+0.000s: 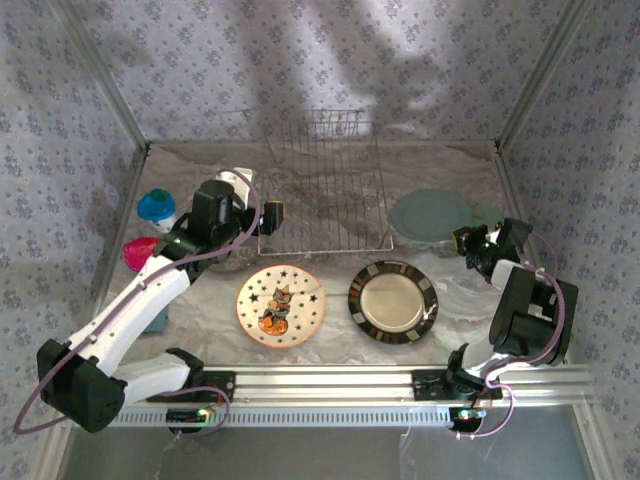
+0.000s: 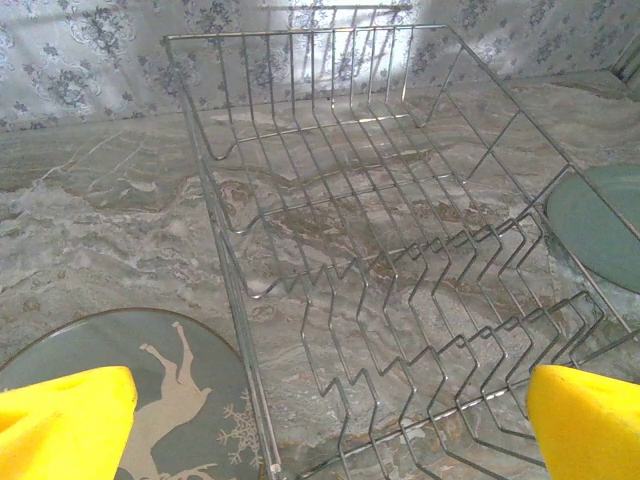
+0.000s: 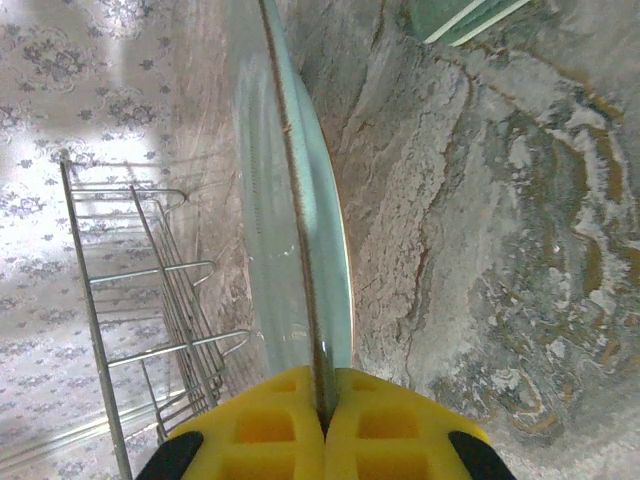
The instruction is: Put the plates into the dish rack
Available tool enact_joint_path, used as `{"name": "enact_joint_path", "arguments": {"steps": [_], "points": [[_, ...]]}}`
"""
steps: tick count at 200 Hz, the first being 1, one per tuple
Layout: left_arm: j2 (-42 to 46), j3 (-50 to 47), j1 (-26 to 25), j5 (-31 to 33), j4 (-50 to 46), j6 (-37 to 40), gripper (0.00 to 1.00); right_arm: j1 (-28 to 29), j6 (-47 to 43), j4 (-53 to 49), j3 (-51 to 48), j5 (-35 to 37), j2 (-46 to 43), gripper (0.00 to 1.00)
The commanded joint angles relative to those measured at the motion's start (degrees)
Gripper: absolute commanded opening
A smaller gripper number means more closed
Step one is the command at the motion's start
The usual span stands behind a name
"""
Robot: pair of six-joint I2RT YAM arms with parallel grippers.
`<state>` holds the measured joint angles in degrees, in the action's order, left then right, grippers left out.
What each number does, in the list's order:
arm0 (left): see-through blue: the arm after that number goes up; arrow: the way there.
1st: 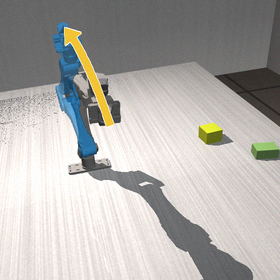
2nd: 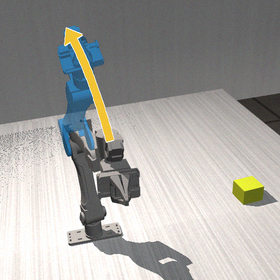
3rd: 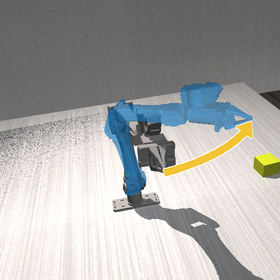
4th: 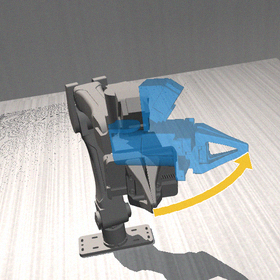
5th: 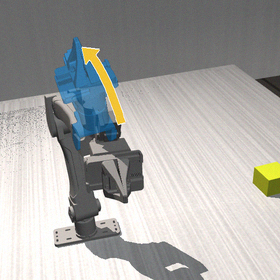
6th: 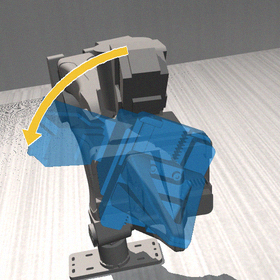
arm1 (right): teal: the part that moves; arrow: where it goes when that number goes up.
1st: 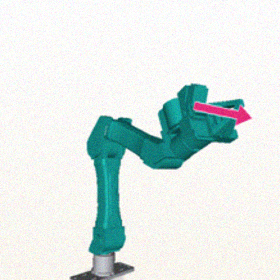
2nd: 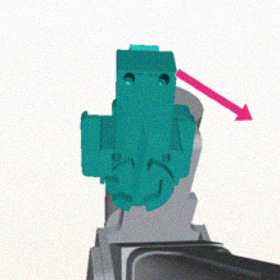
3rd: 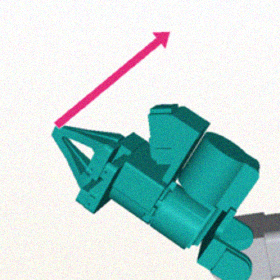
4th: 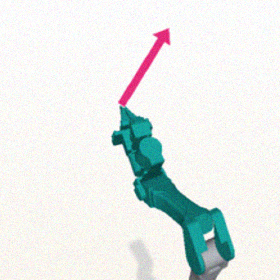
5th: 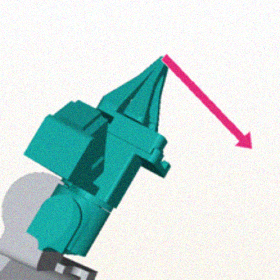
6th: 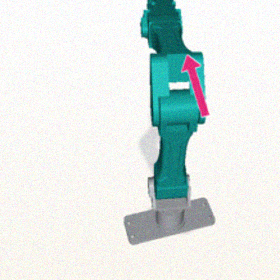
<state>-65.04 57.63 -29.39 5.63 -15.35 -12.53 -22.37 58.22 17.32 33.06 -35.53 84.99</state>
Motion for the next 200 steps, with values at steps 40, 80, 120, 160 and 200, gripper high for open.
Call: {"name": "enact_joint_path", "arguments": {"steps": [40,80,120,160,200], "points": [[0.6,2.4,-0.7,0.5,-0.5,-1.1,1.00,-1.5,2.9,2.5,0.8,-3.2,-2.7,0.00],[0.4,2.7,-0.8,0.5,-0.6,-1.4,1.00,-1.8,3.5,2.9,1.3,-3.9,-3.7,0.00],[0.2,2.9,-0.8,0.4,-0.5,-2.1,0.99,-1.8,3.7,2.8,2.3,-4.5,-5.2,0.00],[-0.3,3.2,-0.8,0.2,-0.5,-2.4,0.99,-1.8,3.9,3.1,2.9,-4.9,-6.4,0.00],[-1.3,3.5,-0.8,-0.4,-0.2,-3.1,0.99,-1.8,4.3,2.7,3.4,-5.4,-6.8,0.00]]}}
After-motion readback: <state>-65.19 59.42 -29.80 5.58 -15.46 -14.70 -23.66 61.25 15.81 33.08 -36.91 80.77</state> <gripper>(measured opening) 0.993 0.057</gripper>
